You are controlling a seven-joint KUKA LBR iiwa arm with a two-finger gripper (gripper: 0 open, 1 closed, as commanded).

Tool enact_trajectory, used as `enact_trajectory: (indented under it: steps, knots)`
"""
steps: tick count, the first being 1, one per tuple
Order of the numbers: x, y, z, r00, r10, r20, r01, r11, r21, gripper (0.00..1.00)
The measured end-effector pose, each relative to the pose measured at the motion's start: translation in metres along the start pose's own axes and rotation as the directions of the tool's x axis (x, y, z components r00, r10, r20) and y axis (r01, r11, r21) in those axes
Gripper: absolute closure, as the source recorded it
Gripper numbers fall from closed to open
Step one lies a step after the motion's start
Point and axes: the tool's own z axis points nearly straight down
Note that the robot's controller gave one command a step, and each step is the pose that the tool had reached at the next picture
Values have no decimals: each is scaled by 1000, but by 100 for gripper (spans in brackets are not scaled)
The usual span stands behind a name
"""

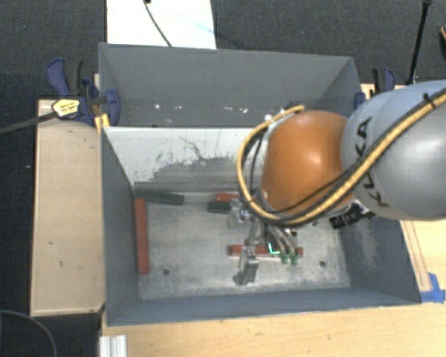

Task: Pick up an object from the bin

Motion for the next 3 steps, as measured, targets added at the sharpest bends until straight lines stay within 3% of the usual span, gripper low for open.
enact_trajectory:
  steps: [1, 2, 3]
  knots:
    - [-9, -75, 56, 995, 102, 2, -102, 995, 3, 0]
    - [-35, -79, 115, 971, 238, 1, -238, 971, 0, 0]
    - [-36, -78, 114, 970, 242, 3, -242, 970, -2, 100]
